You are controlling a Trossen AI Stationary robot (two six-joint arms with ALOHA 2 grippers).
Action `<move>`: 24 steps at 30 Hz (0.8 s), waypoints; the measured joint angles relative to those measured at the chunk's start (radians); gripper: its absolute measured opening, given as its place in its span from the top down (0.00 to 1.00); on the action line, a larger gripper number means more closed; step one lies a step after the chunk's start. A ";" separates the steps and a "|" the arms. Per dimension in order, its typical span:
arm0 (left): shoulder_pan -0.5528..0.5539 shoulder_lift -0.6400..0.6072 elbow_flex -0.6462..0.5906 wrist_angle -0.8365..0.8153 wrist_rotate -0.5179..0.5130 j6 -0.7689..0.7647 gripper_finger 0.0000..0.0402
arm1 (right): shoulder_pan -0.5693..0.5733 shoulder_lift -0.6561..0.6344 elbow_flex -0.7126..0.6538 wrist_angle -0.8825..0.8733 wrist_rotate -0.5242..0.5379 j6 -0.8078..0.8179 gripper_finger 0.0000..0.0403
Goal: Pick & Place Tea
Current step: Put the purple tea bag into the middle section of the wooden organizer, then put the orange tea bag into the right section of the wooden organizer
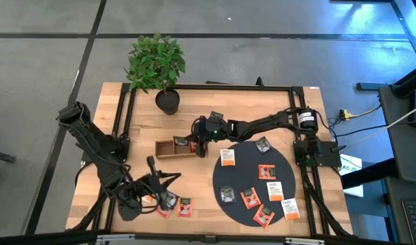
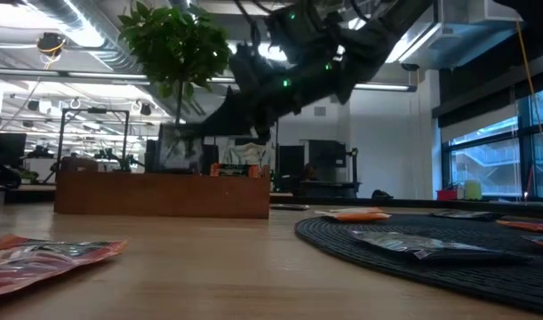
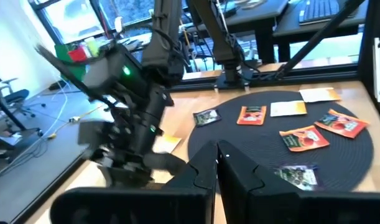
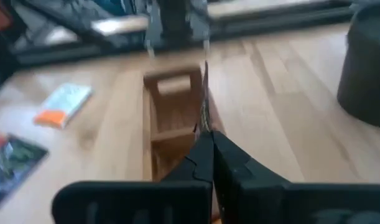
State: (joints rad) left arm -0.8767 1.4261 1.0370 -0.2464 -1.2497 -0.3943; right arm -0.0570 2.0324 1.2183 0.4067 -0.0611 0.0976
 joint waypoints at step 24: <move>0.035 0.000 0.000 0.002 0.020 -0.011 0.97 | 0.000 0.036 0.000 0.016 0.017 -0.055 0.80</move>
State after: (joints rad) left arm -0.8421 1.4261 1.0370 -0.2443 -1.2301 -0.4049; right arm -0.0570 2.0686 1.2186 0.4229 -0.0439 0.0425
